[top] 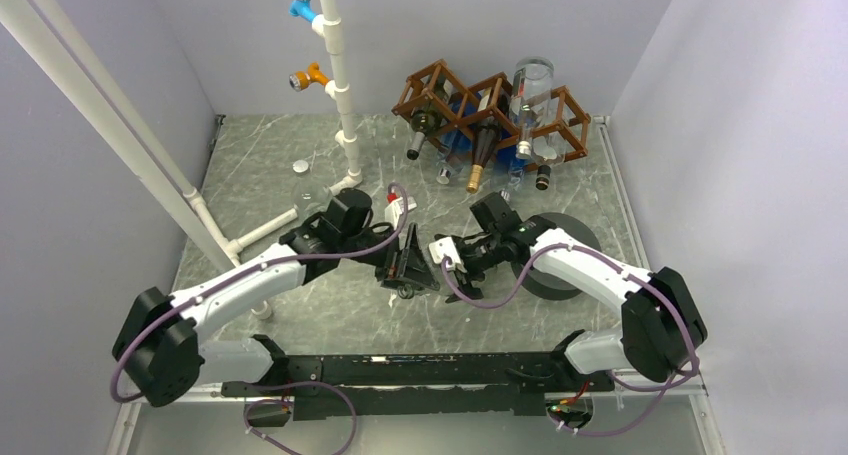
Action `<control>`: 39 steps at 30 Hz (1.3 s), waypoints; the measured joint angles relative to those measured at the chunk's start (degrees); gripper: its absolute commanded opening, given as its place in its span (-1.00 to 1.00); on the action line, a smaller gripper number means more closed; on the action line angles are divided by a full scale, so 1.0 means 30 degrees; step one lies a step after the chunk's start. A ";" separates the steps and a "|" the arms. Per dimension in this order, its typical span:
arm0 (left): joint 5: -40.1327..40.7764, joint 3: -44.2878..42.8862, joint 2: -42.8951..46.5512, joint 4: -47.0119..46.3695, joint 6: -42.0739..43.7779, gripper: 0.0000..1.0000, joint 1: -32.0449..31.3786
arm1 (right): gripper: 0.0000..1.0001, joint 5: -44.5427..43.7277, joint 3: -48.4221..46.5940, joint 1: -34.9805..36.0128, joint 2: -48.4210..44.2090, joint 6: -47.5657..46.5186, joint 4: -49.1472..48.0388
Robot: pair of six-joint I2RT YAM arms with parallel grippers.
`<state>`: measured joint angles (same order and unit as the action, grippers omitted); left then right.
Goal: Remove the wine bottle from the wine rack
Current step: Place the wine bottle at the center of the board.
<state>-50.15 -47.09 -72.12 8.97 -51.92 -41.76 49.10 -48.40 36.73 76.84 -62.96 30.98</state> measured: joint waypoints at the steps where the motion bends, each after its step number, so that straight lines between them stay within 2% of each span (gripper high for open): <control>1: -0.0102 -0.0066 0.0423 -0.0095 0.0175 0.99 0.0007 | -0.73 -0.0138 0.0007 -0.0087 0.0000 0.0015 0.0138; 19: 0.1370 -0.0882 0.3359 0.0954 0.2805 0.99 0.0699 | -0.75 0.0328 0.0007 -0.1020 -0.0015 0.0051 0.0386; 24: 0.2652 -0.0925 0.4495 0.0758 0.3534 0.99 0.0699 | -0.75 0.0430 0.0007 -0.1486 -0.0007 0.0058 0.0794; 39: 0.7963 0.1370 0.9289 -0.2951 0.5574 0.99 0.0699 | -0.76 0.1668 0.0007 -0.2900 -0.0007 0.0240 0.1071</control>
<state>-26.26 -42.98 -44.25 0.12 -35.20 -39.66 54.11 -48.38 28.03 76.82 -62.24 34.20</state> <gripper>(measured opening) 0.995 0.851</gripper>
